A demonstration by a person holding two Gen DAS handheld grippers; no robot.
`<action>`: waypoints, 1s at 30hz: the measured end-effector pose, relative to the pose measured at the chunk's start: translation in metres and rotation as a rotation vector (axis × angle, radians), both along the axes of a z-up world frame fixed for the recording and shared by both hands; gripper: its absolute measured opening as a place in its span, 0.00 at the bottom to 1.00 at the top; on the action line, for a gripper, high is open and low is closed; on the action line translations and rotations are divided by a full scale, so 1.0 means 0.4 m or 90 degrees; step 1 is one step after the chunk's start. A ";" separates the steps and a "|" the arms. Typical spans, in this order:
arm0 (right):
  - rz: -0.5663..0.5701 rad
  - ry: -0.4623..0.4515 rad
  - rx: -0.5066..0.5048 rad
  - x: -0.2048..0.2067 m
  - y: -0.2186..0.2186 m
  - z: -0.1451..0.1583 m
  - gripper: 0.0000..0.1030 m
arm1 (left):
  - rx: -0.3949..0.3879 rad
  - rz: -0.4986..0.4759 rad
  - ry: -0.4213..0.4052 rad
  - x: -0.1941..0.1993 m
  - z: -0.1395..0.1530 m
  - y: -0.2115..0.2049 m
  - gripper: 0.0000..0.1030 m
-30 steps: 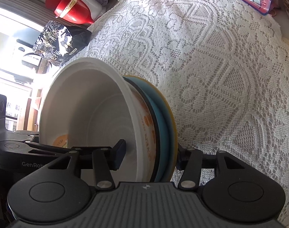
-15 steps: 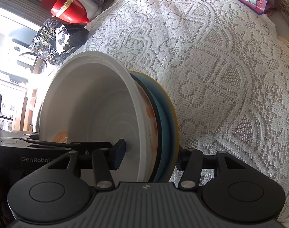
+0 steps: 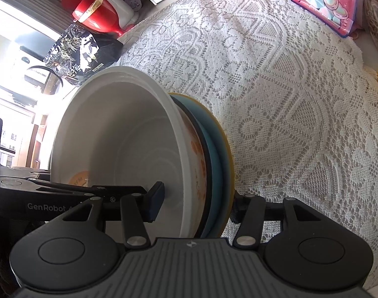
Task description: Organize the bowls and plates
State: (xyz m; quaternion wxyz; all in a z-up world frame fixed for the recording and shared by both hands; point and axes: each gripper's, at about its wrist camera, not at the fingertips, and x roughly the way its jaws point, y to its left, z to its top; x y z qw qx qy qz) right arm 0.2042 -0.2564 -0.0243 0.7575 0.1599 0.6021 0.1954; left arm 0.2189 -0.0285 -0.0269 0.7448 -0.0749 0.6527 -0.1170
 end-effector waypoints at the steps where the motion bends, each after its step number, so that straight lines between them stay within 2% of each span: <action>1: 0.000 -0.001 0.001 0.000 0.000 0.003 0.51 | 0.001 0.000 -0.002 -0.001 0.006 0.002 0.50; 7: 0.011 -0.016 -0.016 0.002 0.021 0.034 0.51 | 0.021 -0.004 -0.020 -0.009 0.037 0.005 0.48; 17: 0.026 -0.034 -0.018 0.006 0.055 0.066 0.51 | 0.019 0.008 -0.037 -0.024 0.073 0.037 0.49; 21: 0.030 -0.033 -0.023 -0.002 0.058 0.040 0.51 | 0.014 0.012 -0.032 -0.029 0.043 0.036 0.49; 25: 0.031 -0.007 -0.026 -0.011 0.050 -0.009 0.50 | 0.014 0.011 -0.007 -0.032 -0.009 0.028 0.48; 27: 0.031 -0.010 -0.020 -0.018 0.041 -0.018 0.50 | 0.017 0.004 -0.017 -0.034 -0.011 0.021 0.46; 30: 0.031 -0.011 -0.012 -0.019 0.035 -0.020 0.50 | 0.022 0.005 -0.031 -0.036 -0.010 0.017 0.48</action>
